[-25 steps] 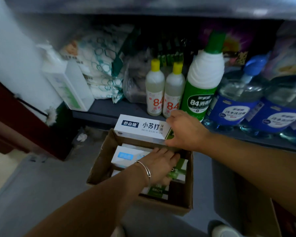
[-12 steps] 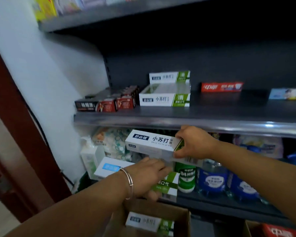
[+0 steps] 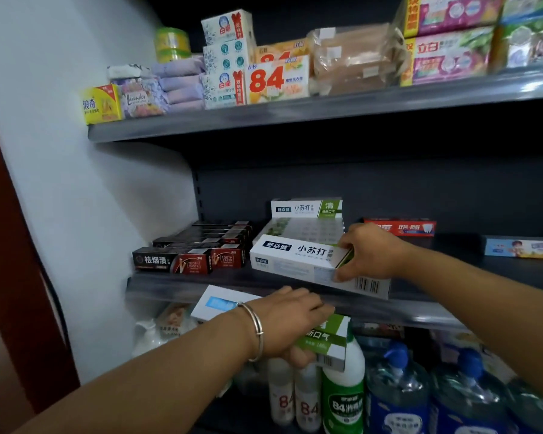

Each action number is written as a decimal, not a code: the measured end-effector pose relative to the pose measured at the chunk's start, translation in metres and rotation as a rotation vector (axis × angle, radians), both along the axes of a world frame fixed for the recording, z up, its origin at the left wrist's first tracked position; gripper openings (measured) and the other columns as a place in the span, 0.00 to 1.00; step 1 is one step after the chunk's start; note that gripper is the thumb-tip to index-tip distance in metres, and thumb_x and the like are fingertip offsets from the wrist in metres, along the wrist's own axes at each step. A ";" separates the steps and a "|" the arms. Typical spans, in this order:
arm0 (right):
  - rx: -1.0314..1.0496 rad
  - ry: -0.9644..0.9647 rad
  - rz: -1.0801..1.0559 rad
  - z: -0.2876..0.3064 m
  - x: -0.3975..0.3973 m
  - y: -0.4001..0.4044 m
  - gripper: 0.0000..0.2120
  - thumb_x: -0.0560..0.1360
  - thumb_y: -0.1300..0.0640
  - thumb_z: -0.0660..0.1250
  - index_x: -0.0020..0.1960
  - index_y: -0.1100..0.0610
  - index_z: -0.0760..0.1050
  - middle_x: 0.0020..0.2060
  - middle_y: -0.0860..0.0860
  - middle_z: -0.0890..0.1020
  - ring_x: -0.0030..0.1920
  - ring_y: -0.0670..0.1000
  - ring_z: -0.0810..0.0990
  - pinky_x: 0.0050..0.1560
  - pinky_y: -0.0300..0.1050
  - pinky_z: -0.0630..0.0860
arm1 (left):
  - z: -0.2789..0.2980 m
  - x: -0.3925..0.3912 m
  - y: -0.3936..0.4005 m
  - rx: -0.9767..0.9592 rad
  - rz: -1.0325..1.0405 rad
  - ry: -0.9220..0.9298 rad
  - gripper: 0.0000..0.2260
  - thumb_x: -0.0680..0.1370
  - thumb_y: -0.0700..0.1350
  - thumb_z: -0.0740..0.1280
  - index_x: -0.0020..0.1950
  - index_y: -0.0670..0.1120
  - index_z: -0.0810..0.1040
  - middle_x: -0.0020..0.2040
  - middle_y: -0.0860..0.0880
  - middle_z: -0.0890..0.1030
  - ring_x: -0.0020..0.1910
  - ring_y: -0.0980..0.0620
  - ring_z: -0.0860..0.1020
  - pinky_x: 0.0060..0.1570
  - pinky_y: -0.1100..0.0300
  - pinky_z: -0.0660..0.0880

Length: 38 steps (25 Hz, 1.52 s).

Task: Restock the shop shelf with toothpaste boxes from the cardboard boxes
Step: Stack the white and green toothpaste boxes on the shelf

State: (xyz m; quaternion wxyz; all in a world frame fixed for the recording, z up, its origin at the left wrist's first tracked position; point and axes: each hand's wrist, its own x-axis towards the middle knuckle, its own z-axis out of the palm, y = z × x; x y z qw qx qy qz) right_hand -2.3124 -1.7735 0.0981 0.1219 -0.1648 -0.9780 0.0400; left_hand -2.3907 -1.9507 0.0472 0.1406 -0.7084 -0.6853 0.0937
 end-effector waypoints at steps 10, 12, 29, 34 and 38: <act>0.092 0.066 -0.051 0.037 -0.070 0.055 0.19 0.63 0.43 0.76 0.47 0.53 0.77 0.45 0.49 0.74 0.44 0.50 0.76 0.36 0.40 0.72 | 0.030 -0.062 0.056 0.114 0.009 0.006 0.33 0.73 0.51 0.68 0.74 0.45 0.57 0.66 0.46 0.67 0.64 0.47 0.64 0.65 0.55 0.61; 0.098 0.097 -0.069 0.039 -0.085 0.067 0.21 0.63 0.43 0.76 0.49 0.54 0.76 0.47 0.49 0.73 0.44 0.50 0.76 0.37 0.41 0.70 | 0.029 -0.075 0.068 0.136 0.003 0.007 0.34 0.74 0.51 0.67 0.75 0.44 0.56 0.66 0.45 0.66 0.64 0.47 0.64 0.65 0.55 0.60; 0.407 0.179 -0.131 0.009 -0.170 0.124 0.25 0.71 0.52 0.69 0.62 0.58 0.63 0.56 0.56 0.76 0.56 0.58 0.76 0.58 0.50 0.68 | -0.011 -0.132 0.126 0.482 -0.216 0.146 0.30 0.60 0.57 0.72 0.58 0.45 0.75 0.45 0.51 0.79 0.42 0.52 0.77 0.43 0.61 0.76; 0.492 0.112 -0.111 0.002 -0.192 0.139 0.27 0.72 0.53 0.69 0.65 0.58 0.62 0.57 0.55 0.77 0.57 0.58 0.76 0.59 0.50 0.69 | -0.007 -0.141 0.133 0.506 -0.224 0.183 0.30 0.59 0.57 0.72 0.58 0.46 0.75 0.45 0.52 0.78 0.42 0.53 0.77 0.42 0.62 0.75; 0.550 0.074 -0.087 -0.008 -0.208 0.158 0.31 0.72 0.50 0.69 0.71 0.55 0.60 0.63 0.53 0.74 0.62 0.56 0.74 0.62 0.50 0.68 | 0.001 -0.150 0.139 0.532 -0.236 0.191 0.31 0.58 0.56 0.72 0.58 0.45 0.74 0.44 0.52 0.78 0.41 0.52 0.77 0.42 0.62 0.75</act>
